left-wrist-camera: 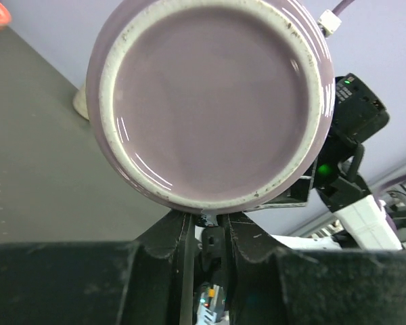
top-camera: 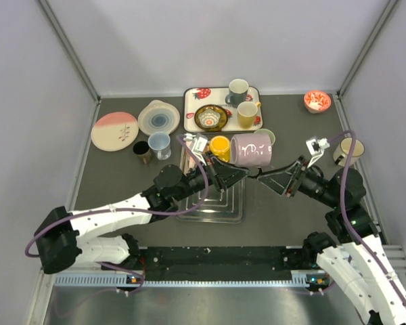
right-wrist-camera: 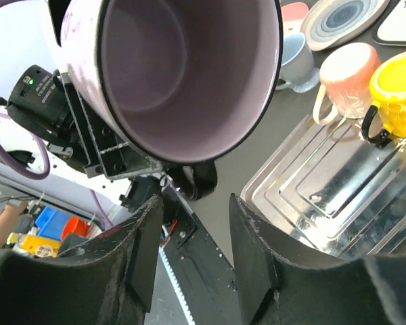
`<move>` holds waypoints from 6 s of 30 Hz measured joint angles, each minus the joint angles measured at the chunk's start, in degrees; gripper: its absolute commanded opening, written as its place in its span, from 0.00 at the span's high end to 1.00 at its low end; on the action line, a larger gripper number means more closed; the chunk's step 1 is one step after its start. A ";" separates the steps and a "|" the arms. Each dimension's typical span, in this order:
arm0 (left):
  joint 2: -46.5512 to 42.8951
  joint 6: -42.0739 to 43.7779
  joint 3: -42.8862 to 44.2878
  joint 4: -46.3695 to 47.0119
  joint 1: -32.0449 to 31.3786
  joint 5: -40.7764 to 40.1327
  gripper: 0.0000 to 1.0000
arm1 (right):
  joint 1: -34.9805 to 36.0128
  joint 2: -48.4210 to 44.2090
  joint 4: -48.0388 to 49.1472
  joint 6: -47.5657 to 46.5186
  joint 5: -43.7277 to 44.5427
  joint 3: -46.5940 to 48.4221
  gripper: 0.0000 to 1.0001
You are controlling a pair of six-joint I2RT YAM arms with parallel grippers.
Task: Turn the mug right side up
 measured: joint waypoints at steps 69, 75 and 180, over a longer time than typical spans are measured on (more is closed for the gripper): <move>17.33 18.05 11.45 -68.39 18.18 -22.86 0.89 | 0.00 7.61 -27.78 -14.84 24.50 5.25 0.48; 17.33 18.58 11.61 -68.85 18.47 -22.95 0.58 | 0.00 8.15 -27.87 -15.19 24.98 5.25 0.48; -19.89 2.78 -8.81 -50.64 7.02 -20.44 0.37 | 8.96 30.49 -22.95 -14.99 44.26 19.52 1.00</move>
